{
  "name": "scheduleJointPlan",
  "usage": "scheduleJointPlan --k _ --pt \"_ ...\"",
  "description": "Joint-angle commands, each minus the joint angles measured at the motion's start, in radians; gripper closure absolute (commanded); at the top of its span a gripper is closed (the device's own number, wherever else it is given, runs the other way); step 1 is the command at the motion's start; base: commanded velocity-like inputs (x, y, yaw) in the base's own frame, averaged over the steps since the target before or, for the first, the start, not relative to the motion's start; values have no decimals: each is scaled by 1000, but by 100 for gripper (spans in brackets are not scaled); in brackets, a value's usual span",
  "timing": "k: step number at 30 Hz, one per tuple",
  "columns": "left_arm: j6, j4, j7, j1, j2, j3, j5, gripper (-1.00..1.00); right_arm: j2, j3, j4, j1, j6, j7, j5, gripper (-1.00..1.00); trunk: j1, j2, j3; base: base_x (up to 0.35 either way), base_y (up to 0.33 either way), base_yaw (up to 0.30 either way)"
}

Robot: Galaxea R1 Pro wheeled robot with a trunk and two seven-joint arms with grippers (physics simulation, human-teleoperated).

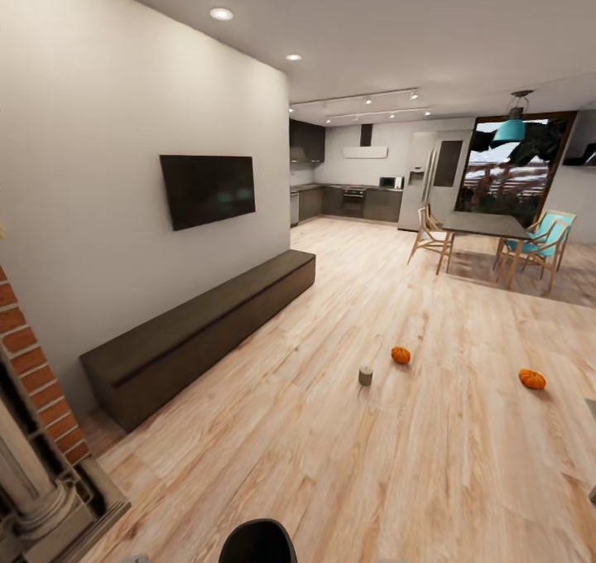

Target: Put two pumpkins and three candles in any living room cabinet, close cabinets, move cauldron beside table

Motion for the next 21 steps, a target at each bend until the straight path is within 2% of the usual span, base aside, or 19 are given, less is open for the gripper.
scheduleJointPlan --k 1,6,16,21 --pt "0 0 0 0 0 0 0 -100 0 0 0 0 0 0 0 -100 0 0 0 66 0 0" --pt "0 0 0 0 0 0 0 -100 0 0 0 0 0 -1 0 -100 0 0 0 22 88 110" --pt "0 0 0 0 0 -1 0 -100 0 0 0 0 2 -1 0 -100 0 0 0 13 59 265" --pt "0 0 2 0 0 -1 0 -100 0 0 0 0 2 0 0 -100 0 0 0 163 1 112"
